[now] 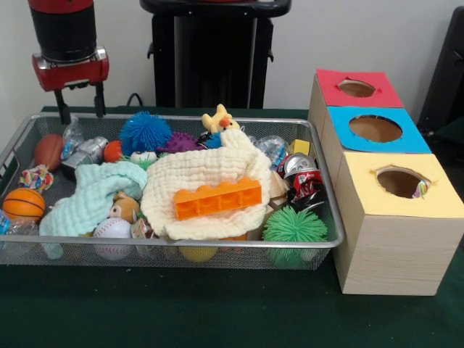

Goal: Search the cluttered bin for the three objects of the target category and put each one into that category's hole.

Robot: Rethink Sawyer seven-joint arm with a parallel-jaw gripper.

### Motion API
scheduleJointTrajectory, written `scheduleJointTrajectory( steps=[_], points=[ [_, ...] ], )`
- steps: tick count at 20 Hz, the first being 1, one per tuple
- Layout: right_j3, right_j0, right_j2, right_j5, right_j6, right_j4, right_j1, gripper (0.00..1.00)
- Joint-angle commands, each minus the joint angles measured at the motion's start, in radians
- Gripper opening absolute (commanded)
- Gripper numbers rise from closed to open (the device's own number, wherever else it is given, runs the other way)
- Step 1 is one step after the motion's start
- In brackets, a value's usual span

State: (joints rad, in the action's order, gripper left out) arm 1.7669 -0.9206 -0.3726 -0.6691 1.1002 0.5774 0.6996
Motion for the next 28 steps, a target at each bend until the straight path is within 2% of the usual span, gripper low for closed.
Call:
scheduleJointTrajectory(
  steps=[1,10,18,28],
  points=[
    [-0.060,-0.043,-0.095,0.126,-0.070,0.060,-0.078,1.00],
    [-0.110,-0.100,-0.097,0.226,-0.100,0.151,-0.195,1.00],
    [-0.202,-0.154,-0.123,0.265,-0.144,0.233,-0.312,1.00],
    [-0.225,-0.188,-0.123,0.246,-0.160,0.279,-0.317,1.00]
  ],
)
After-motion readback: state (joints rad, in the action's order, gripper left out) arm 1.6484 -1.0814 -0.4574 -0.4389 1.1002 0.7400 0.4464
